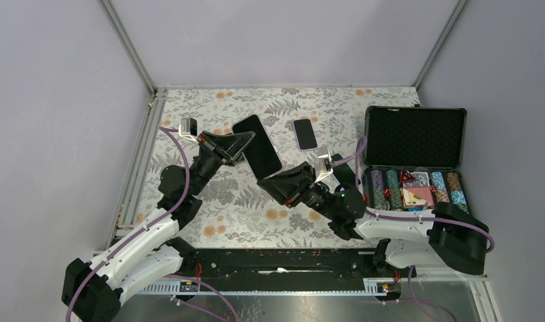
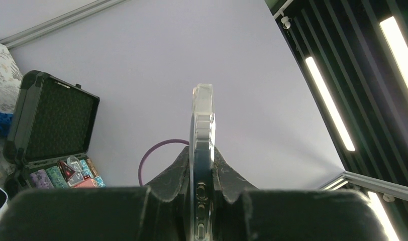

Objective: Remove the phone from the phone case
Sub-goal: Remove the phone case from the phone.

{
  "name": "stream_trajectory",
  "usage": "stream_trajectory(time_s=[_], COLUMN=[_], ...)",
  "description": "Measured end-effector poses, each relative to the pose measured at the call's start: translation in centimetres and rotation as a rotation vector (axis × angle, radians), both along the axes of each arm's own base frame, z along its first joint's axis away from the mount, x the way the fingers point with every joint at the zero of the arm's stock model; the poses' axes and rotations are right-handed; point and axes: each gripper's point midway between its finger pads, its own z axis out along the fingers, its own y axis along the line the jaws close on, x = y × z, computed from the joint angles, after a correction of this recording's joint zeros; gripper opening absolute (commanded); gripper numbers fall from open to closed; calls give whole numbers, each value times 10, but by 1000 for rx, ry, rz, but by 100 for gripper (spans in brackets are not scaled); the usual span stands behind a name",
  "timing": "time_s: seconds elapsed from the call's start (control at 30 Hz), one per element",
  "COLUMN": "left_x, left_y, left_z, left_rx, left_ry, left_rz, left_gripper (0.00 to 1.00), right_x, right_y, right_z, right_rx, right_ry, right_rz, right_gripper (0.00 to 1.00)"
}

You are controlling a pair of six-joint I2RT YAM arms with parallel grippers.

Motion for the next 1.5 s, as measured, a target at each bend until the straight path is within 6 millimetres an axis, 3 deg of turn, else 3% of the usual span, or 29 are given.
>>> stream_trajectory(time_s=[0.27, 0.57, 1.5], left_x=[1, 10, 26], left_y=[0, -1, 5], left_z=[-2, -22, -40], left_rx=[-6, 27, 44], left_ry=[20, 85, 156], left_rz=[-4, 18, 89], left_gripper=[0, 0, 0], right_x=[4, 14, 30], right_y=[-1, 1, 5], right_z=[-4, -28, -51], right_rx=[-17, -83, -88], right_ry=[-23, -92, -35], right_rz=[-51, -153, -206], right_gripper=[17, 17, 18])
